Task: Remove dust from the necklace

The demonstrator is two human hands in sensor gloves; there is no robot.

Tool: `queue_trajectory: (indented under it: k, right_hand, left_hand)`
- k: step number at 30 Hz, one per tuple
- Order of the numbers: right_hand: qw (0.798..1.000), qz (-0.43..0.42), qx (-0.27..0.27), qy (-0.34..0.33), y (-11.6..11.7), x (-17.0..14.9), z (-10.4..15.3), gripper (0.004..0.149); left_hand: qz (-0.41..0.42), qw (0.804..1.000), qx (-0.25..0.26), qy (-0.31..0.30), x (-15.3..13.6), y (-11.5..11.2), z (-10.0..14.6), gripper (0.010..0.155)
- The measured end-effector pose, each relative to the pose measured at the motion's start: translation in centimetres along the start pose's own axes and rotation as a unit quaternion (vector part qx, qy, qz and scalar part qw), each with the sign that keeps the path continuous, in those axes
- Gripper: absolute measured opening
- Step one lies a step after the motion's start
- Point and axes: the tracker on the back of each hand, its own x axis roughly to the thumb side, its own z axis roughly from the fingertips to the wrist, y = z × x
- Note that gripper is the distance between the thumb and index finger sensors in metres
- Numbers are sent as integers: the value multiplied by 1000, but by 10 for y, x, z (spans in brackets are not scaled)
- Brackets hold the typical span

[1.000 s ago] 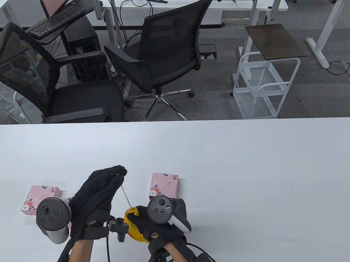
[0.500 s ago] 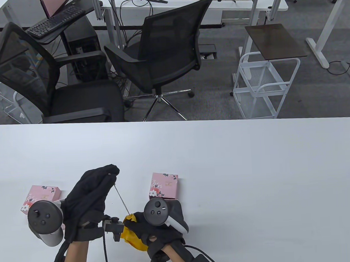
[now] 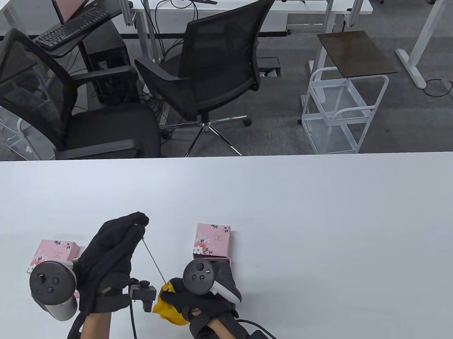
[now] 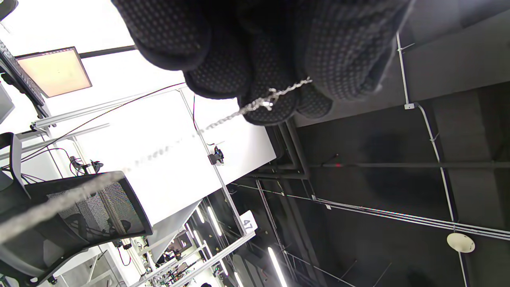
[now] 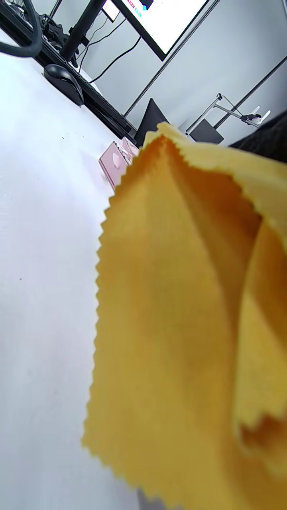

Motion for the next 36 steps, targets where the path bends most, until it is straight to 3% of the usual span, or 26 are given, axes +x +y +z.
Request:
queue_trajectory:
  k: [11, 18, 20, 24, 29, 33, 36]
  right_hand:
    - [997, 59, 50, 12, 6, 2, -1, 41]
    - [995, 82, -44, 35, -47, -3, 15, 41]
    - [990, 86, -97, 63, -70, -18, 28, 41]
    - [975, 100, -151, 132, -102, -58, 52, 42]
    - [950, 117, -198, 210, -112, -112, 74, 44]
    - [939, 146, -159, 269, -104, -141, 76, 45]
    - [932, 172, -95, 303, -94, -151, 71, 50]
  left_hand:
    - [9, 1000, 1, 0, 4, 5, 1, 36]
    - [10, 1000, -10, 6, 5, 2, 2, 36]
    - [11, 1000, -24, 4, 8, -4, 2, 36]
    - [10, 999, -48, -6, 13, -16, 5, 36]
    - [1, 997, -71, -18, 20, -29, 9, 36]
    - [-6, 996, -82, -23, 21, -36, 10, 36]
    - [-10, 996, -88, -22, 20, -39, 11, 36]
